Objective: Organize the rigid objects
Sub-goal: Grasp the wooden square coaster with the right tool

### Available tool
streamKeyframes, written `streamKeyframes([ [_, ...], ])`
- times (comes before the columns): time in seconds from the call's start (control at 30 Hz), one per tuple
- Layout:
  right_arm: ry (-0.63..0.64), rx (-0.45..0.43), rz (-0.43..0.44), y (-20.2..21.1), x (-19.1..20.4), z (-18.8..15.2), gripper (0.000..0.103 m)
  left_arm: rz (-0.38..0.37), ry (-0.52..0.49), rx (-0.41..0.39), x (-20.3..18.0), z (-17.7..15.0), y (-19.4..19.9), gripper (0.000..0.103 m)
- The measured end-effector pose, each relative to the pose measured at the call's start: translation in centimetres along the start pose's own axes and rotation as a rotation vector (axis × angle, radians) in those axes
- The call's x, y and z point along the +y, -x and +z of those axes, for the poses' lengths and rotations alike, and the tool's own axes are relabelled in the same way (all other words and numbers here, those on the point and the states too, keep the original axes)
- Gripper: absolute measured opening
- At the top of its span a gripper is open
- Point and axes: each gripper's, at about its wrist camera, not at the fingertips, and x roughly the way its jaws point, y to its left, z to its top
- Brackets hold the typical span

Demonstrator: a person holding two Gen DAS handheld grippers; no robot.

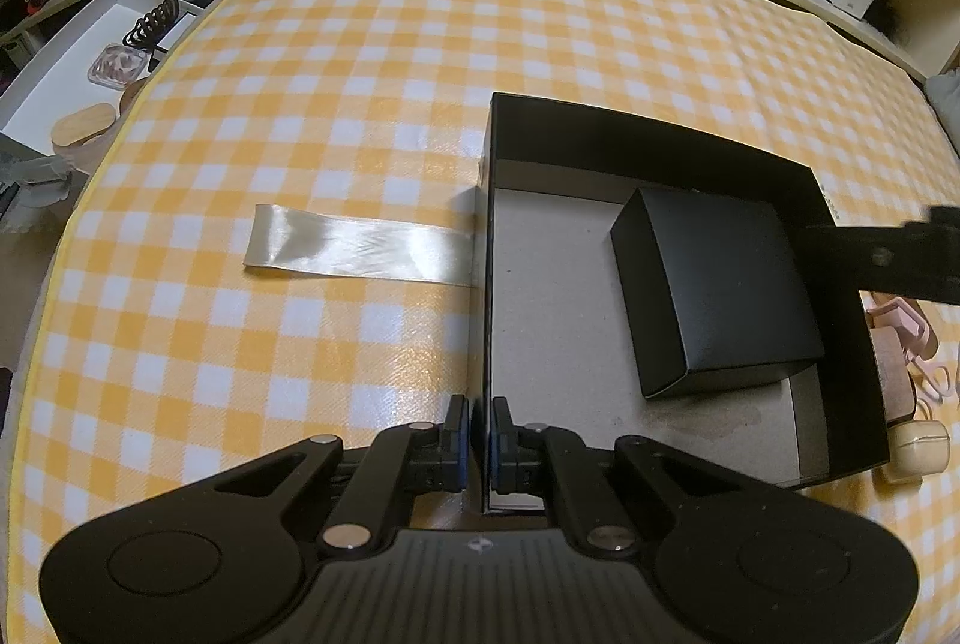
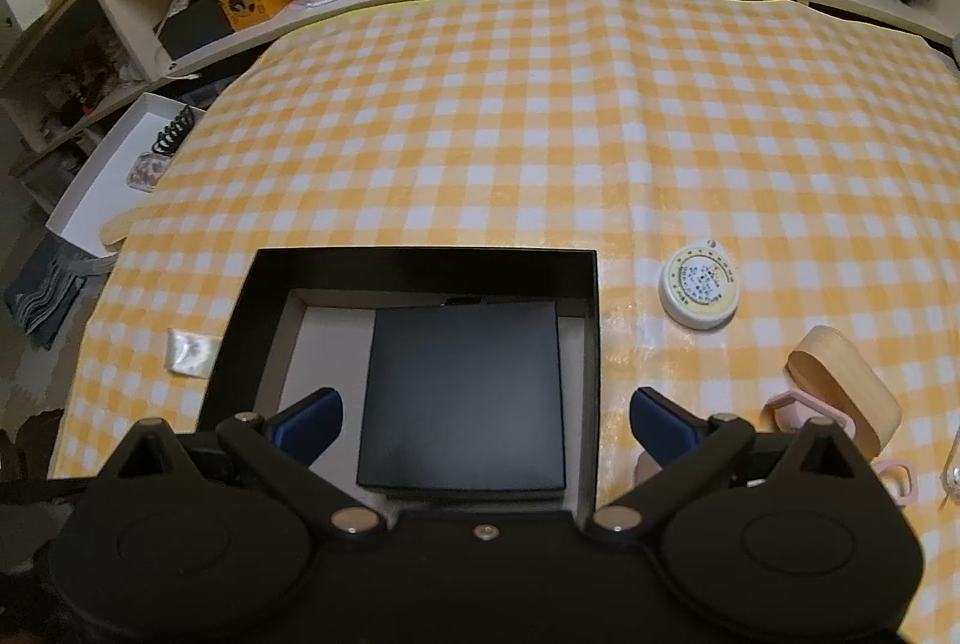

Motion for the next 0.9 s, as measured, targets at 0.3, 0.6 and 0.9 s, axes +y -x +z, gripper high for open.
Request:
streamKeyframes([
  [0.3,0.012,-0.052,0.062,4.2,-1.7,-0.5,0.103,0.006,-0.002,0.000,0.3,-0.1,0.0,0.007],
  [0.6,-0.027,-0.142,0.094,7.9,-6.9,-0.7,0.103,0.021,-0.012,0.011,0.5,-0.6,0.1,0.007],
  [0.9,-0.055,-0.202,0.019,9.7,-13.0,-1.6,0.103,0.020,-0.013,0.005,0.3,-0.4,0.2,0.007],
])
